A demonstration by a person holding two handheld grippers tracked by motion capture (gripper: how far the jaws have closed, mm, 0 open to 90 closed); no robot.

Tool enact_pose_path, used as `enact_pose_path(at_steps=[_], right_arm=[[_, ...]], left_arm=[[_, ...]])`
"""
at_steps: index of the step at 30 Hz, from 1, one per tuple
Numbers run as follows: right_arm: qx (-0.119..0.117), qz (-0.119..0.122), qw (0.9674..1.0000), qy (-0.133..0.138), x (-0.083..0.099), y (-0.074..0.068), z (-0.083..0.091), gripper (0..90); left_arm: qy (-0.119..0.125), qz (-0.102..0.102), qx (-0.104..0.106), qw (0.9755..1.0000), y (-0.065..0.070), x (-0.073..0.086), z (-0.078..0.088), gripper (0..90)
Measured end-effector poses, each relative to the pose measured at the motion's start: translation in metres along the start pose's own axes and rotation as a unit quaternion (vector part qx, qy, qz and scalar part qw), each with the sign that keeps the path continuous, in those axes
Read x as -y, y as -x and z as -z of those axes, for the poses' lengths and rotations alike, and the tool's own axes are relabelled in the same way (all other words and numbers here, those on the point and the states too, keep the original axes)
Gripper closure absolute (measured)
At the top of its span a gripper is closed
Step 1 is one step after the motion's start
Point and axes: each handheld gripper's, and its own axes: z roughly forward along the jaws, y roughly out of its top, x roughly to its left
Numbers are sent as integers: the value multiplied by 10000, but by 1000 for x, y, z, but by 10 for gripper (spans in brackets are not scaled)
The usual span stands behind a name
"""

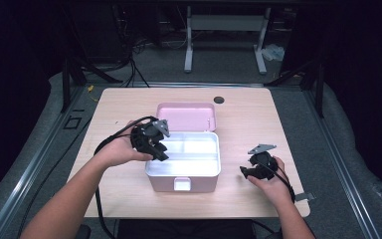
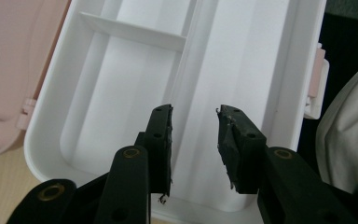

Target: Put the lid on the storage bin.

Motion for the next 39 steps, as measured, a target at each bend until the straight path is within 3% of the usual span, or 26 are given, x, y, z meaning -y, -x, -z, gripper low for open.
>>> enact_pose_path(at_steps=[6,11,14,16,20,23,27,33,36,39], right_arm=[[4,-11,10000,61,-6,1,2,355],[-85,1,10000,-6,-16,-1,2,359],[-112,69,9998,-169,-23,-2,-1,359],[-99,128,9996,-210,-28,-3,-2,359],[-61,123,9998,-141,-40,-3,-2,373],[-88,99,9999,-54,-48,-2,-2,406],[-53,103,9999,27,-58,-1,-2,443],[-156,-177,9997,29,-75,4,-2,447],[-96,-407,9991,51,-87,6,-4,454],[-179,-712,9973,65,-105,9,-4,457]], left_arm=[[411,181,-8,9990,6,15,0,758],[335,196,-91,9992,12,22,-13,834],[453,266,-39,9986,12,26,-18,856],[312,273,-118,9991,12,27,-20,853],[363,335,-111,9987,13,31,-21,856],[212,361,-252,9988,12,33,-24,879],[236,370,-191,9989,13,35,-24,875],[291,378,-299,9984,16,36,-24,891],[279,331,-343,9985,17,36,-24,891],[284,326,-370,9984,18,36,-25,890]])
